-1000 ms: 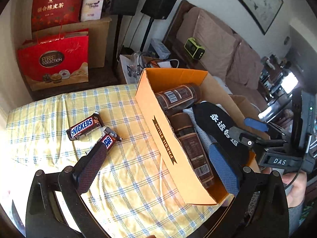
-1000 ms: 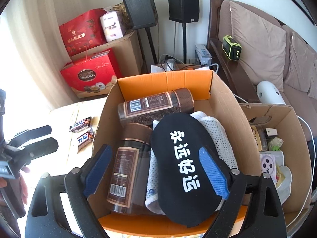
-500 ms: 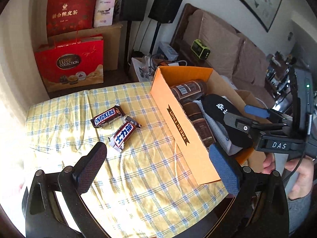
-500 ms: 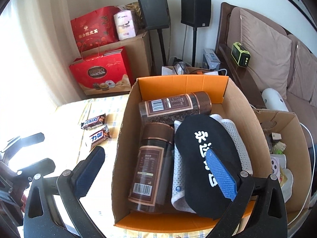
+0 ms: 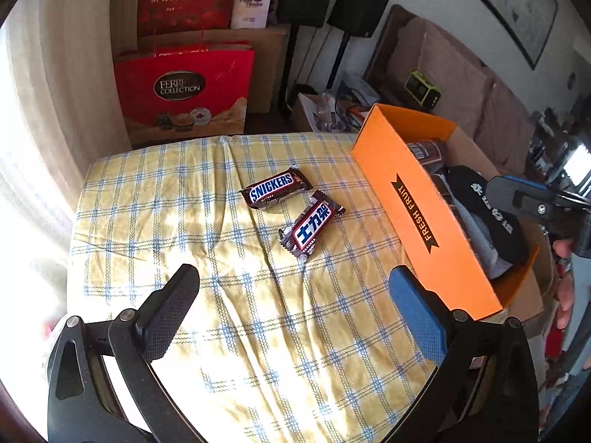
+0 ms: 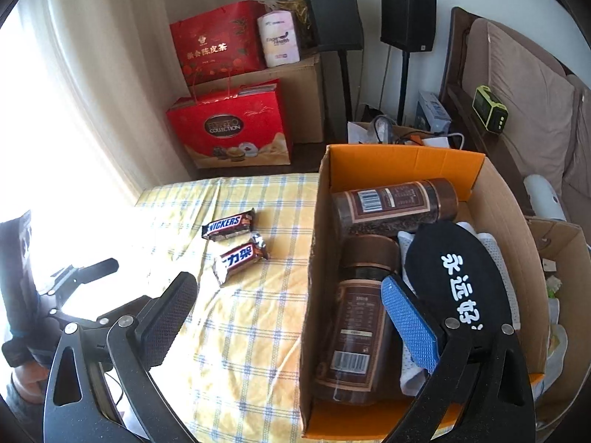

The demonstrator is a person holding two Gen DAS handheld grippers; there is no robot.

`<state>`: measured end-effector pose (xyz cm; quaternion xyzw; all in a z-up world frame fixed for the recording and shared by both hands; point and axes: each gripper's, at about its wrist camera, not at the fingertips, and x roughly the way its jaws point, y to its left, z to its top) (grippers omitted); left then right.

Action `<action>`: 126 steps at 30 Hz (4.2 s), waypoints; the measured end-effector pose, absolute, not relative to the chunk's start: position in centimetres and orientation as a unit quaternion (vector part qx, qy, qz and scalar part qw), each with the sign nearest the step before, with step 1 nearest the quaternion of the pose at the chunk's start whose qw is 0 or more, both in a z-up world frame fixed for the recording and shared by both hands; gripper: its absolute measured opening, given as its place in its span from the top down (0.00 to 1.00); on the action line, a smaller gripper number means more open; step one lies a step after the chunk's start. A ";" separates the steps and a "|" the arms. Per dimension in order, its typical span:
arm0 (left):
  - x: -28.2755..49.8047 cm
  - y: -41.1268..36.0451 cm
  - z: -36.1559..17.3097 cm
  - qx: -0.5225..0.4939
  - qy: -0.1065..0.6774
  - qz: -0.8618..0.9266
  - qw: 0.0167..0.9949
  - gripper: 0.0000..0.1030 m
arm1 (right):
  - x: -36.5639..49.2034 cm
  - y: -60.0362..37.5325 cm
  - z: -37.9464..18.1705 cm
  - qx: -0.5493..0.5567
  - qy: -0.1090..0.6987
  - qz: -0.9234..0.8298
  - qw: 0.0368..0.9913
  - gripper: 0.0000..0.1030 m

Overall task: Organize objects
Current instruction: 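Grasp the white-and-blue chocolate bar with the left tool, then grasp the Snickers bar with the right tool while the left tool holds its bar, then lower both chocolate bars into the box and open both tools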

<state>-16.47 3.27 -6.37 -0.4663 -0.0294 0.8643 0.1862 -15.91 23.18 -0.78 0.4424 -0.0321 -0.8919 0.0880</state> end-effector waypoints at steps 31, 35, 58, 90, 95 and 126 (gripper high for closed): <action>-22.9 10.7 -14.0 -0.476 0.044 0.843 0.246 0.74 | -25.4 21.4 -3.1 0.467 -0.040 -0.877 0.104 0.36; -22.3 9.5 -13.8 -0.479 0.015 0.843 0.245 0.74 | -25.2 20.8 -3.3 0.469 -0.038 -0.876 0.108 0.36; -19.0 -2.9 -10.0 -0.461 -0.066 0.873 0.147 0.74 | -27.8 12.8 -8.8 0.513 -0.018 -0.848 0.131 0.37; -18.5 -3.7 -11.2 -0.468 -0.083 0.867 0.148 0.74 | -29.5 10.3 -14.7 0.523 0.088 -0.841 0.107 0.38; -18.1 -3.0 -10.5 -0.465 -0.082 0.869 0.151 0.74 | -28.9 11.0 -14.3 0.526 0.067 -0.841 0.108 0.40; -14.6 10.9 -2.5 -0.428 -0.052 0.869 0.244 0.74 | -18.4 25.4 -0.8 0.456 0.000 -0.887 0.071 0.40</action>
